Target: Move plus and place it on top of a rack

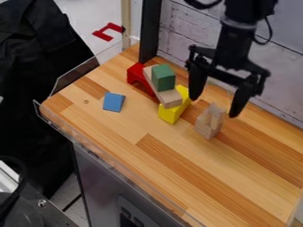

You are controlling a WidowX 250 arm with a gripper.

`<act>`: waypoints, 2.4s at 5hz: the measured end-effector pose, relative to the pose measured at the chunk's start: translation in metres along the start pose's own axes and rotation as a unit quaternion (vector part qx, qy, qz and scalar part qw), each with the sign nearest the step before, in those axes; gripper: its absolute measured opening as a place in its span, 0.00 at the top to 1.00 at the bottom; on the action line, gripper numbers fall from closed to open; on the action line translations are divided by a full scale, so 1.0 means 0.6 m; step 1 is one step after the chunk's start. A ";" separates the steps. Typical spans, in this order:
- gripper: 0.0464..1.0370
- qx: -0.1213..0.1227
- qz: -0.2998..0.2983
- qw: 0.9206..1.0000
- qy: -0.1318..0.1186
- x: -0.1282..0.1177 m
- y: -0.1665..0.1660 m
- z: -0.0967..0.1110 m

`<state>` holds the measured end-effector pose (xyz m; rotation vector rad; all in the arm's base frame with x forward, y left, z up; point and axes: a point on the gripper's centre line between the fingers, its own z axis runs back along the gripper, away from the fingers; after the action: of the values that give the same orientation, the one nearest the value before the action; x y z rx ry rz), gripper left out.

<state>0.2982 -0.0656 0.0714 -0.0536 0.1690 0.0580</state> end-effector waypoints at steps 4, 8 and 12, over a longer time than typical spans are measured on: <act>0.04 0.004 0.009 0.998 0.055 0.019 0.018 -0.038; 0.61 -0.015 0.012 0.998 0.053 0.031 0.008 -0.053; 0.62 -0.026 0.146 0.988 -0.050 0.029 0.069 0.048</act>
<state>0.3174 -0.0216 0.0947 -0.0772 0.0740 0.3568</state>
